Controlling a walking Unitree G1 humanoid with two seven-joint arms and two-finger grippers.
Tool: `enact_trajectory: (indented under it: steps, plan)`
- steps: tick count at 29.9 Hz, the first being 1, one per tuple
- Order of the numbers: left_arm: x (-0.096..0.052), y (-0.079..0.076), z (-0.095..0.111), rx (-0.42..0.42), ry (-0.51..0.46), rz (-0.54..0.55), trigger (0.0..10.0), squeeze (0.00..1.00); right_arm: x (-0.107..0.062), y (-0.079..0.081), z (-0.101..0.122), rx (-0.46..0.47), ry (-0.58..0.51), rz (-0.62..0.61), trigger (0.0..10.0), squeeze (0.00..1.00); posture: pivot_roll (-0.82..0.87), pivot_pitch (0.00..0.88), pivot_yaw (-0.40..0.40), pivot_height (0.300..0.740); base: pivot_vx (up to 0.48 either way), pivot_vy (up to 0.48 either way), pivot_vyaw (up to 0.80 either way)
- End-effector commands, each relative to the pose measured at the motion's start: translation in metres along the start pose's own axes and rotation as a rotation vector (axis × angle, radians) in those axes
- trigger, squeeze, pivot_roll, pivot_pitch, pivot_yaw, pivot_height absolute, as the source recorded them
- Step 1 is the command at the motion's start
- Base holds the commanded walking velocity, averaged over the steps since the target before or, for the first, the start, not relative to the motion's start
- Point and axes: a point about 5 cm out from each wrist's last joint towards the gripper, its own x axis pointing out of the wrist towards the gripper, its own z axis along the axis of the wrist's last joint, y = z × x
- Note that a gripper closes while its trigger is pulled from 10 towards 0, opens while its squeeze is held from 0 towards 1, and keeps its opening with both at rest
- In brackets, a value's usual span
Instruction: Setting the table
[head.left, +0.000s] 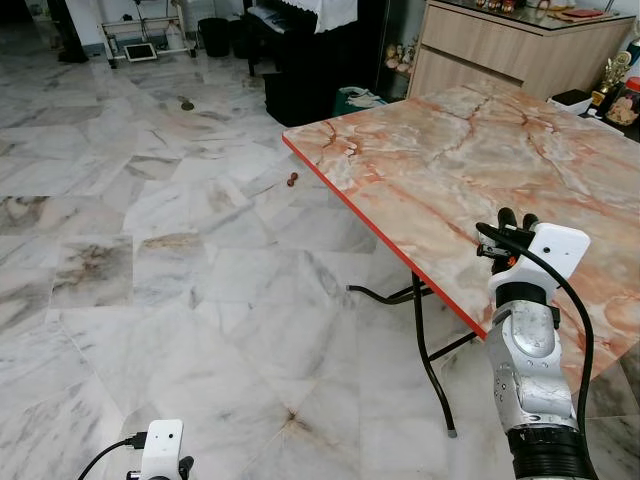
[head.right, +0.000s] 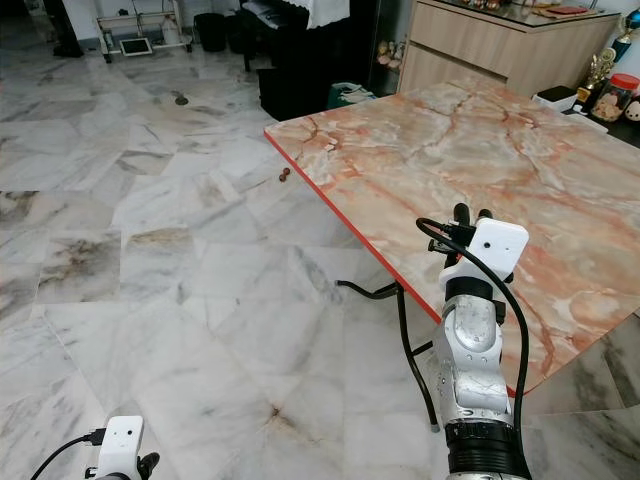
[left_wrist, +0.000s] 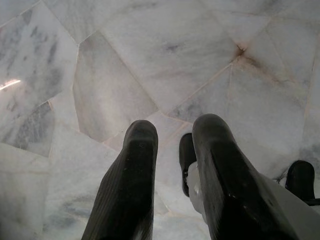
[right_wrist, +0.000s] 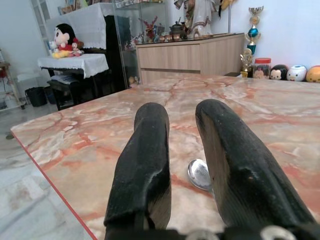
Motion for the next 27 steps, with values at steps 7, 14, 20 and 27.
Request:
enact_trajectory:
  steps: [7, 14, 20, 27]
  plan:
    - [-0.0001, 0.0006, -0.0024, 0.021, 0.020, -0.007, 10.0, 0.00, 0.0035, 0.0036, 0.0035, 0.008, -0.012, 0.001, 10.0, 0.00, 0.03, 0.000, -0.010, 0.731, 0.000, 0.000, 0.00]
    - [0.0000, 0.0006, -0.0012, 0.020, 0.015, -0.008, 10.0, 0.00, 0.0038, 0.0036, 0.0035, 0.008, -0.012, 0.002, 10.0, 0.00, 0.03, 0.000, -0.012, 0.731, 0.000, 0.000, 0.00]
    - [0.0000, 0.0001, -0.0014, 0.020, 0.013, -0.010, 10.0, 0.00, 0.0041, 0.0044, 0.0038, 0.008, -0.013, 0.005, 10.0, 0.00, 0.03, 0.000, -0.013, 0.731, 0.206, 0.000, 0.00]
    - [-0.0002, -0.0018, -0.0026, 0.020, 0.016, -0.013, 10.0, 0.00, 0.0038, 0.0048, 0.0034, 0.008, -0.011, 0.005, 10.0, 0.00, 0.03, 0.000, -0.012, 0.731, 0.276, 0.000, 0.00]
